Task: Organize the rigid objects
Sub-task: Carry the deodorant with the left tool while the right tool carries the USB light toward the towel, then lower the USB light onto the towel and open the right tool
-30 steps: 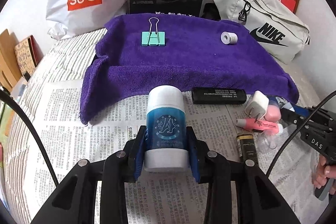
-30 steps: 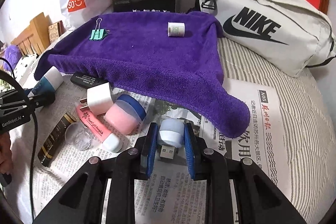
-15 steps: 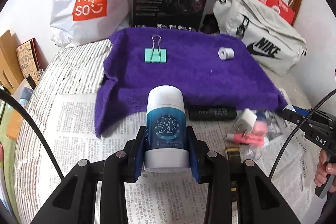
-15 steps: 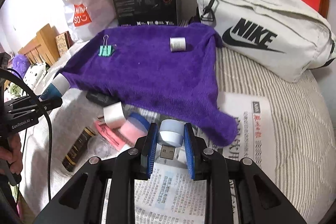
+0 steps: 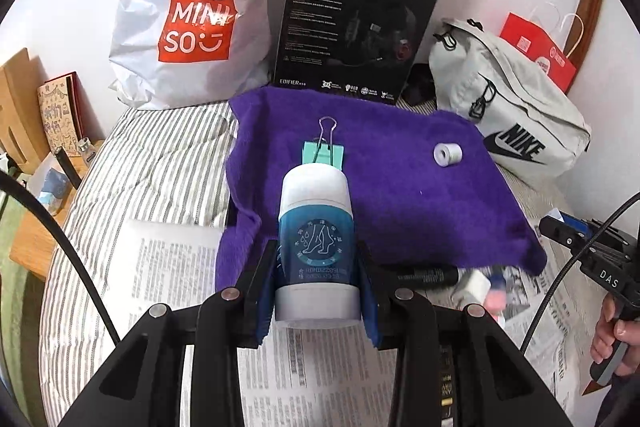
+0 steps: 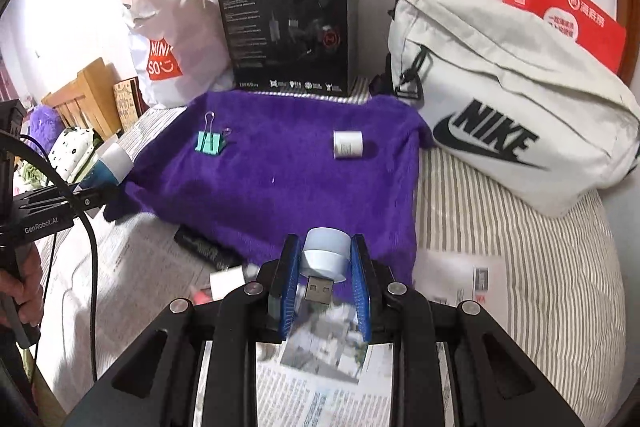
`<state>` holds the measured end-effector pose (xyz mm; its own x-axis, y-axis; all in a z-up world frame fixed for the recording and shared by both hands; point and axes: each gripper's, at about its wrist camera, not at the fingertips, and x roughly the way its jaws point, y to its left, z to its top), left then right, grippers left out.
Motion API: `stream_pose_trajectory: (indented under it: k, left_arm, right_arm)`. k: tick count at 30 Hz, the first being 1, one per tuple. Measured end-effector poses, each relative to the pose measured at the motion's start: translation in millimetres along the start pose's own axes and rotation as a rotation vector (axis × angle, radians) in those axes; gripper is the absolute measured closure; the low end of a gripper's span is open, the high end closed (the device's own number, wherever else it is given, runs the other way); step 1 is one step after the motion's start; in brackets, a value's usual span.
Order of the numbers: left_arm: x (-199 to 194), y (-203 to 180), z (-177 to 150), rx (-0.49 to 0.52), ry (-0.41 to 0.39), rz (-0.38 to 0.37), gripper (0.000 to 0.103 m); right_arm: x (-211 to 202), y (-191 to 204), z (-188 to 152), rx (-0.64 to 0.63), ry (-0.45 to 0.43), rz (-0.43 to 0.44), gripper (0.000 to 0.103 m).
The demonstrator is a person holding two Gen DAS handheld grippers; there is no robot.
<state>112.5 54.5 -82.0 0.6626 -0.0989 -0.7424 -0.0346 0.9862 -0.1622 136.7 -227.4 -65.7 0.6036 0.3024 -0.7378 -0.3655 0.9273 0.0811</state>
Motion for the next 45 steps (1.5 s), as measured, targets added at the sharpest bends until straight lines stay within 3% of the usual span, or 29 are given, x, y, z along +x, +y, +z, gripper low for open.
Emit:
stream_pose_trajectory:
  k: [11,19,27,36,38,41,45]
  left_arm:
    - [36,11,31,-0.039,0.03,-0.009,0.069]
    - [52,17,33,-0.066,0.052,-0.01,0.069]
    - [61,22,35,-0.077,0.065,-0.012,0.069]
    - [71,18,39,-0.067,0.084,-0.012,0.069]
    - [73,17,40,-0.069,0.087,-0.012,0.069]
    - [76,15,42,-0.067,0.095,-0.005,0.069]
    - [84,15,42,-0.071,0.105,0.009,0.069]
  right_arm:
    - [37,-13,31,0.002,0.006,-0.022,0.078]
    - [89,-21,49,0.014,0.047,-0.006,0.078]
    - [129,-24,54,0.023,0.109,-0.02,0.078]
    - [138,-23,52,0.01,0.134,-0.047,0.078]
    - [138,-23,53,0.004,0.14,-0.041,0.076]
    - [138,-22,54,0.004,0.15,-0.007,0.061]
    - [126,-20,53,0.001,0.15,-0.027,0.054]
